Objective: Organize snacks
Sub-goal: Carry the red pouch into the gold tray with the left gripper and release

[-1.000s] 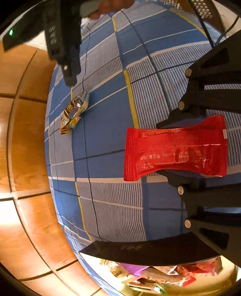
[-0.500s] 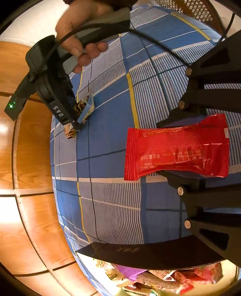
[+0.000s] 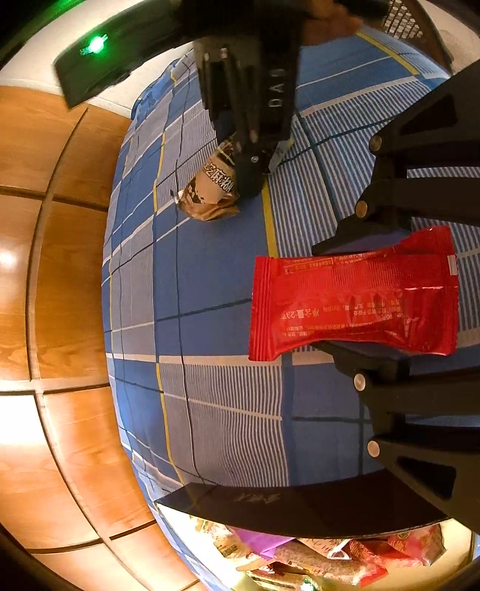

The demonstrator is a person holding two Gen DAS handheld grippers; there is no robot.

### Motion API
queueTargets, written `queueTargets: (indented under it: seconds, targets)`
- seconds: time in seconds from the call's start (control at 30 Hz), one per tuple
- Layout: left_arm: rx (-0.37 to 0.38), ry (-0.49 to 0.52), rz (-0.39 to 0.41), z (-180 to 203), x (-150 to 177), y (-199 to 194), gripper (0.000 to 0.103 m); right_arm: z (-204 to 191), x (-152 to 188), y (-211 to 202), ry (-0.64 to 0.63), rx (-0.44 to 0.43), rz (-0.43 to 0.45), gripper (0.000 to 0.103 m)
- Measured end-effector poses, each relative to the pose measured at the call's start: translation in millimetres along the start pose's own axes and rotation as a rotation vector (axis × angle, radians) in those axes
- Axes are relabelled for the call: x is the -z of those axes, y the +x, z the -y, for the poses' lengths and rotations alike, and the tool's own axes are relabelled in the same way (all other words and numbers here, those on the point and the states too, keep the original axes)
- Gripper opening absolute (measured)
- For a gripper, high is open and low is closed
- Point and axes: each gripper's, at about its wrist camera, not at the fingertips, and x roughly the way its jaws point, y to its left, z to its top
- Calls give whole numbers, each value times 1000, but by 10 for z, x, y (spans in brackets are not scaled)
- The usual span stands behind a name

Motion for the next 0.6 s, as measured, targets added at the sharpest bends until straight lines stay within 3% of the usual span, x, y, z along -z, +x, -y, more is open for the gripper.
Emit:
queueTargets:
  seconds: [0.4, 0.6]
  targets:
    - [-2, 5, -9, -13, 11, -88, 38, -34, 199, -89, 4, 28, 97, 33]
    - [10, -27, 30, -91, -13, -272, 38, -86, 239, -87, 15, 66, 144, 33]
